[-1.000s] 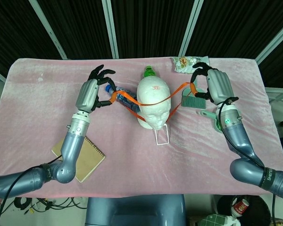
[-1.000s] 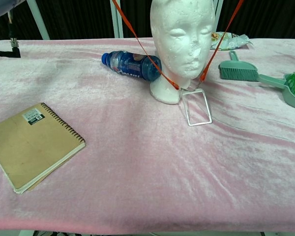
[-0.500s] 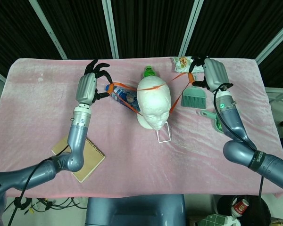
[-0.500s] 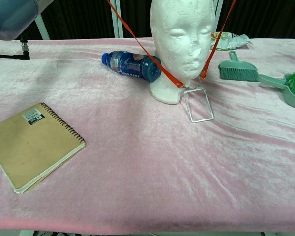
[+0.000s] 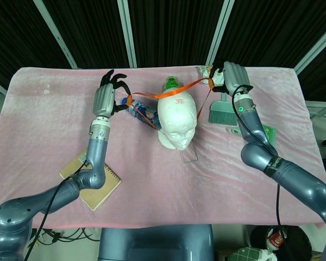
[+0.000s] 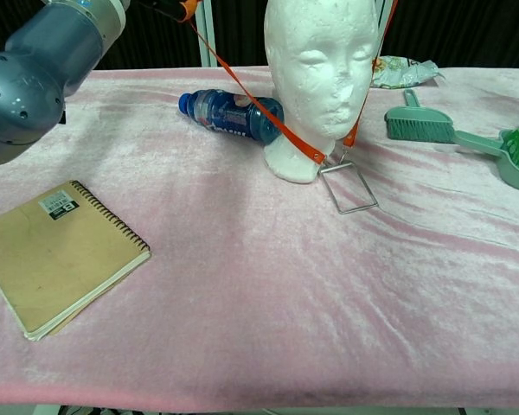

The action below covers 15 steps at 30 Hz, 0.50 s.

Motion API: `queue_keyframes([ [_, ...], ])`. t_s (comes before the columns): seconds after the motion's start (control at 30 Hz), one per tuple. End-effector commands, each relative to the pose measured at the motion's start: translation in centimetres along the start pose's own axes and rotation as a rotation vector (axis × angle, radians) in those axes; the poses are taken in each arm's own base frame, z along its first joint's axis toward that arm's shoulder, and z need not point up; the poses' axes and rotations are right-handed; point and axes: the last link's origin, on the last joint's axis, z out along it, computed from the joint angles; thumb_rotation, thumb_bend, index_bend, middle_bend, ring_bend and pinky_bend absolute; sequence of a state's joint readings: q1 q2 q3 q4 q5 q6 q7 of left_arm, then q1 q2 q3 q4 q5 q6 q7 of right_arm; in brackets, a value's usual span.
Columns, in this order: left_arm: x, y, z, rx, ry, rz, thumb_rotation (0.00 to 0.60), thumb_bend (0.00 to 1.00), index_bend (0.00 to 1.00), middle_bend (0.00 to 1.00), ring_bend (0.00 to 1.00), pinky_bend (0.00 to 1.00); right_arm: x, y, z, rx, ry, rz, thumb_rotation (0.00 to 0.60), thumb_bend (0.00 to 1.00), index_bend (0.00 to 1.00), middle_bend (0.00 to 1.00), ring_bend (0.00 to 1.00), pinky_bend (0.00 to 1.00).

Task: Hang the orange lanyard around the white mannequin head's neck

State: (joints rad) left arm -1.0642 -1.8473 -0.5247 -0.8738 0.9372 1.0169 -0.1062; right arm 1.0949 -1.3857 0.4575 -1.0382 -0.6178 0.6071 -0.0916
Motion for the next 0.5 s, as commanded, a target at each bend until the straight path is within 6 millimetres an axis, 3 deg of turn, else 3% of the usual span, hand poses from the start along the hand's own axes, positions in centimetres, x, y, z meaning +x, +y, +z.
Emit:
queue_keyframes([
  [0.03, -1.5, -0.3, 0.4, 0.013, -0.027, -0.009, 0.600, 0.45, 0.58, 0.23, 0.00, 0.04, -1.5, -0.5, 1.2, -0.010, -0.031, -0.018, 0.600, 0.48, 0.84, 0.25, 0.35, 0.30],
  [0.5, -2.6, -2.2, 1.6, 0.079, -0.008, -0.028, 0.600, 0.45, 0.58, 0.23, 0.00, 0.04, -3.7, -0.2, 3.3, -0.047, -0.039, -0.035, 0.600, 0.48, 0.84, 0.25, 0.35, 0.30],
])
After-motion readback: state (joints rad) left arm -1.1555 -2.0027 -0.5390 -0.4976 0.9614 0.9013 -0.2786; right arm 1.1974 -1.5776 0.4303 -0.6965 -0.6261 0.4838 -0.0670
